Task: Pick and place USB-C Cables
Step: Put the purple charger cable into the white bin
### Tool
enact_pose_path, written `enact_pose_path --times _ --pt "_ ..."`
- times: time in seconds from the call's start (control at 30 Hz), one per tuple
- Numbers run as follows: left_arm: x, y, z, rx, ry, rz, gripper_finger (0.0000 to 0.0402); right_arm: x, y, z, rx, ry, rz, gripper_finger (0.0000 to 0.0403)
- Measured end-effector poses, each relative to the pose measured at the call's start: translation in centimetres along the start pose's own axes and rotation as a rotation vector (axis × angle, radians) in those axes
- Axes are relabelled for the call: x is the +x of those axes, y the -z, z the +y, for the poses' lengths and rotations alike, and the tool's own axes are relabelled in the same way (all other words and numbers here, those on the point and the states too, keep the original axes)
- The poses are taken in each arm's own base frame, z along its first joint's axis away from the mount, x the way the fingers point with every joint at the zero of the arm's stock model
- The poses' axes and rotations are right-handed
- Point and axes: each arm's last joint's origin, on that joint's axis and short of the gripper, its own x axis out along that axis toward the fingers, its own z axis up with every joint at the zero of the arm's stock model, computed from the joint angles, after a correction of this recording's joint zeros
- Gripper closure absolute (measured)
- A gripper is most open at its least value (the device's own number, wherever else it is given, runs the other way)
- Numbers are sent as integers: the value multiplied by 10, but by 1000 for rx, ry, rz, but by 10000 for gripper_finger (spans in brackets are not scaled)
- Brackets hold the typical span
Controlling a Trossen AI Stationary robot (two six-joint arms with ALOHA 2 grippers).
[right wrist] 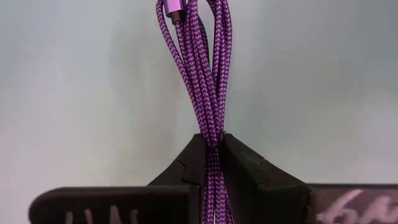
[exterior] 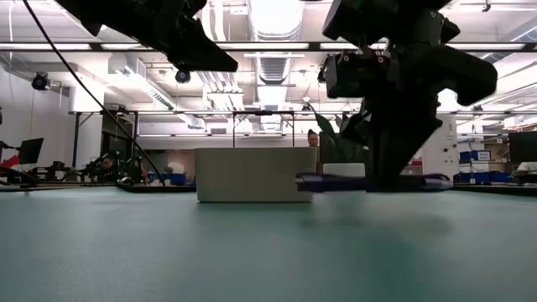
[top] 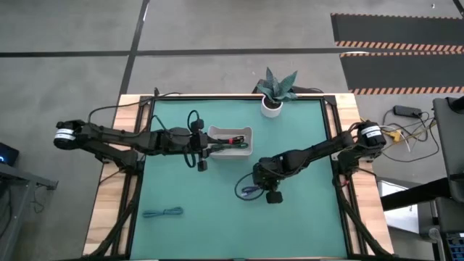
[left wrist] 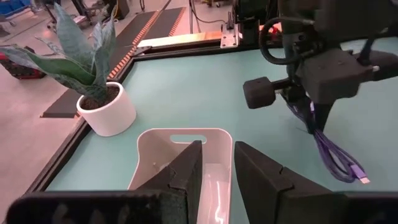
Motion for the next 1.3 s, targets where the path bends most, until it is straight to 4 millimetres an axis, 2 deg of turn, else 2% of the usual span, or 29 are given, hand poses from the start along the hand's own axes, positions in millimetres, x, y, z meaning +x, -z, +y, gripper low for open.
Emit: enact_pose_path --times 0.3,0.43,0.67,0.87,1.07,1.3 --pt "-23 -13 6 23 -17 -103 322 -38 -12 -1 70 157 -75 374" --pt "-40 -17 10 20 -27 -168 322 -62 -30 -4 99 234 -53 374" --pt "-69 -4 14 -20 -37 -260 322 -88 -75 -22 123 270 -52 374" --pt "-90 4 17 -36 -43 -317 322 -95 -106 -50 115 300 -33 374" --pt "-100 12 18 -41 -47 -347 322 -97 -128 -79 126 326 -47 374" --pt "-102 11 18 -52 -46 -358 322 -88 -137 -113 195 345 11 374"
